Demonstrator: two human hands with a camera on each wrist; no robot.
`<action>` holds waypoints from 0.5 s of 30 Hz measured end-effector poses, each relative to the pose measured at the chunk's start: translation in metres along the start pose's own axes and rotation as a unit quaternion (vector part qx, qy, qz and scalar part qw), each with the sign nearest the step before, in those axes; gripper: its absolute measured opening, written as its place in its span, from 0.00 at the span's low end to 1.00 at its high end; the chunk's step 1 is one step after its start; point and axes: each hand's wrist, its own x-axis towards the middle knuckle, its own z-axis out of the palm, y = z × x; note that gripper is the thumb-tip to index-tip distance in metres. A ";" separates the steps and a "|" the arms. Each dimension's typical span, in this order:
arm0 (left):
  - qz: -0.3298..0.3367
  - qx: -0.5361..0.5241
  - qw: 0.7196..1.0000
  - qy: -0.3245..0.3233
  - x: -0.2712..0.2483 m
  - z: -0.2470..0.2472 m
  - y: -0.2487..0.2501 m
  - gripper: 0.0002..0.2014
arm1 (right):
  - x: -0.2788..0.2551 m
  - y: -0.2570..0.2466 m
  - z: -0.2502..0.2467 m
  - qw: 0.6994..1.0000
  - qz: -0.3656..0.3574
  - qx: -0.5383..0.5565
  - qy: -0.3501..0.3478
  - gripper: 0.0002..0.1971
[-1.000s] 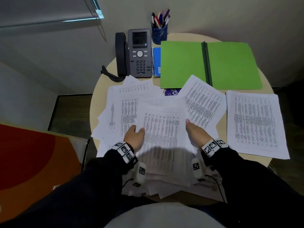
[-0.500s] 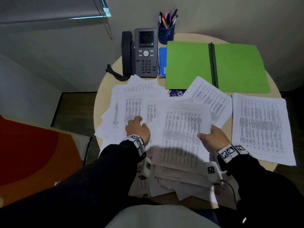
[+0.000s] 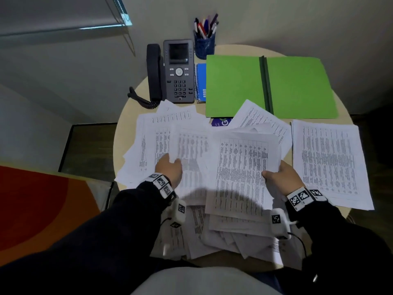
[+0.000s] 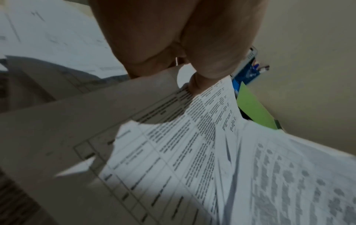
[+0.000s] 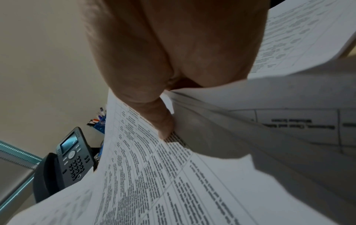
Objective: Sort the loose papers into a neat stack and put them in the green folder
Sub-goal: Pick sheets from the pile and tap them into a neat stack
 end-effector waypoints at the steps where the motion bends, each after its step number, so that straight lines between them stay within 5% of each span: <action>1: 0.018 0.019 1.000 0.007 -0.001 -0.007 0.000 0.31 | 0.000 0.001 -0.001 1.000 0.001 0.011 0.005 0.18; 4: 0.087 0.197 0.973 0.086 0.002 -0.031 -0.010 0.26 | 0.000 0.005 -0.004 1.000 0.010 0.026 0.009 0.18; 7: 0.049 0.340 0.933 0.110 0.009 -0.047 -0.023 0.22 | -0.003 0.002 -0.001 1.000 0.010 0.012 0.004 0.19; 15: 0.043 0.329 0.938 0.100 0.019 -0.043 -0.028 0.09 | -0.005 -0.011 0.008 0.992 -0.032 -0.116 0.033 0.15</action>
